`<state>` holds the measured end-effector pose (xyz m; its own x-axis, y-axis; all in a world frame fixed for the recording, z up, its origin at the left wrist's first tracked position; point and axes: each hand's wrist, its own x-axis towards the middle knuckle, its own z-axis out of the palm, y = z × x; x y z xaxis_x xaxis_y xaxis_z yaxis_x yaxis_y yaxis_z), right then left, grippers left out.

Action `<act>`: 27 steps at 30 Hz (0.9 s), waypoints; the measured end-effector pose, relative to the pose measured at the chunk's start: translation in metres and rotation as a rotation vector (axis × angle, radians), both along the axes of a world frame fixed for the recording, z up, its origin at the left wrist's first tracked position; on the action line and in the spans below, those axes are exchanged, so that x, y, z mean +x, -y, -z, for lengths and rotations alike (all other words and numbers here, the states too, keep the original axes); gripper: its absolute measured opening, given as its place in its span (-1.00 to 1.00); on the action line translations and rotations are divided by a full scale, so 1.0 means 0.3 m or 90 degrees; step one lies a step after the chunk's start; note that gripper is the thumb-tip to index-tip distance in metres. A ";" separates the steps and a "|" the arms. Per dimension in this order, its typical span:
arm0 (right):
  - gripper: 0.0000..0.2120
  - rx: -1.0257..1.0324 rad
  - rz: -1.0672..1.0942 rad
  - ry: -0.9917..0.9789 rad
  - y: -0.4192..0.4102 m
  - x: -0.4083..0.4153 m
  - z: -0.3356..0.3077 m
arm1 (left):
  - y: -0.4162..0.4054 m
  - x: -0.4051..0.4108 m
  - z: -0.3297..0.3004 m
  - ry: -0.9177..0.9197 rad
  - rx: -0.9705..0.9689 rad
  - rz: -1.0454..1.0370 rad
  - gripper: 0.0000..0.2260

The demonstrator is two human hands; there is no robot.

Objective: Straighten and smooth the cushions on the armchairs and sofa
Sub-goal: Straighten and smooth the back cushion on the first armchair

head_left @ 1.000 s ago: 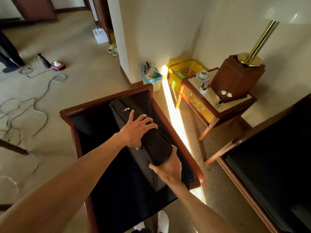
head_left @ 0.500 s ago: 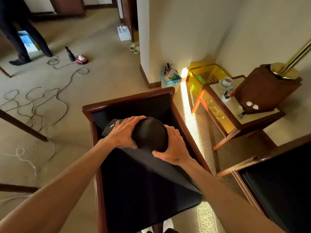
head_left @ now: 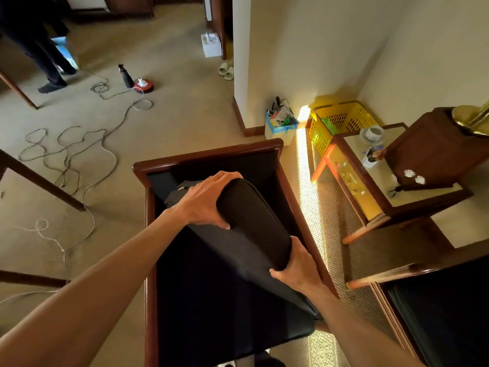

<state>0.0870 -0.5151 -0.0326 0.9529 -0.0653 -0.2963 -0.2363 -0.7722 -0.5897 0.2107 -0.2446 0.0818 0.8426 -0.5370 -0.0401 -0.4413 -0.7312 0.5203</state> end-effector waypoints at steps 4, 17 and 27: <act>-0.28 -0.053 -0.074 0.083 -0.066 0.081 -0.054 | -0.122 -0.006 -0.034 0.008 -0.008 -0.093 -0.04; -0.35 -0.243 -0.377 0.080 -0.208 0.191 -0.006 | -0.355 -0.220 0.234 -0.177 0.179 -0.331 -0.05; -0.16 -0.228 -0.447 0.066 -0.285 0.154 0.102 | -0.147 -0.278 0.423 -0.260 0.363 -0.162 0.05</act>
<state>0.1331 -0.4294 -0.0634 0.8284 0.4858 -0.2788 0.4178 -0.8674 -0.2703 0.1273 -0.2004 -0.0452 0.7966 -0.1304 -0.5902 -0.0756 -0.9903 0.1168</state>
